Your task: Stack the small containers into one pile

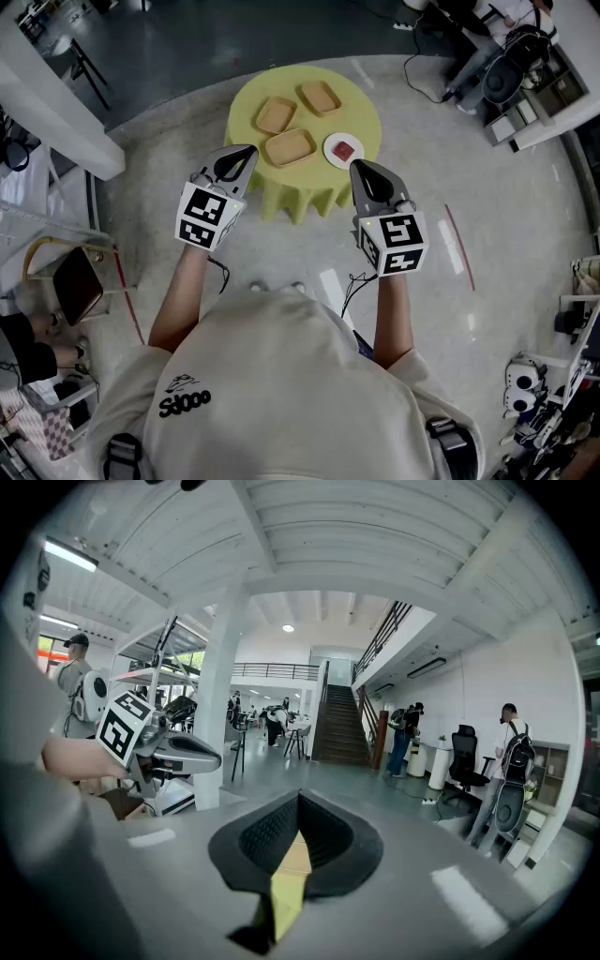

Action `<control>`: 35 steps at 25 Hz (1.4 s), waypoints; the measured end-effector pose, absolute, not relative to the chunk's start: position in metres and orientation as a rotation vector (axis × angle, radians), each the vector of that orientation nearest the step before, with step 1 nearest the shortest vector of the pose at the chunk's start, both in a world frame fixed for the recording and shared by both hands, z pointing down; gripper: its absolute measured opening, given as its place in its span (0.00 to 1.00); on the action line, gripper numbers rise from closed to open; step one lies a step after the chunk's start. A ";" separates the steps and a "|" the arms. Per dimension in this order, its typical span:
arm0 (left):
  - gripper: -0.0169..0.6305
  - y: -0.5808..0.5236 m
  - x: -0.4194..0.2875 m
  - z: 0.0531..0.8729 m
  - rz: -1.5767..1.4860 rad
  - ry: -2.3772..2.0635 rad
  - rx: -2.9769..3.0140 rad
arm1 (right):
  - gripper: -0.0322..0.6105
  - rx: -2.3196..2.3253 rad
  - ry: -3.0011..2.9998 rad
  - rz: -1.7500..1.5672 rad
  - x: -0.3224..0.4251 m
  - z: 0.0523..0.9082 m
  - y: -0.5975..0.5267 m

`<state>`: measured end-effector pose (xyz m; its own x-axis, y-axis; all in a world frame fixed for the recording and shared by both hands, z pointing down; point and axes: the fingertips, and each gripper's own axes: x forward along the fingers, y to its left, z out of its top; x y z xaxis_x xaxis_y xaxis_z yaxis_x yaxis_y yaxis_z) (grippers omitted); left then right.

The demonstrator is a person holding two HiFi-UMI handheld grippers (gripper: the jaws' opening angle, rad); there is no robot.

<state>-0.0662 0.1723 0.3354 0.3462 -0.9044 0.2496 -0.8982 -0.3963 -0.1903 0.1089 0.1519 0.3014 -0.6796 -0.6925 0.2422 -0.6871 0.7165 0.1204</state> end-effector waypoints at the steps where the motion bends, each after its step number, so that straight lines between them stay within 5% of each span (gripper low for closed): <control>1: 0.04 0.172 -0.064 0.336 -0.500 1.711 -2.562 | 0.07 1.091 -2.652 -0.022 0.110 0.302 0.151; 22: 0.04 0.154 -0.024 0.365 -0.603 1.754 -2.563 | 0.07 1.079 -2.745 0.173 0.152 0.323 0.119; 35: 0.04 0.021 -0.069 0.379 -0.580 1.781 -2.579 | 0.07 1.082 -2.667 0.181 0.113 0.338 -0.002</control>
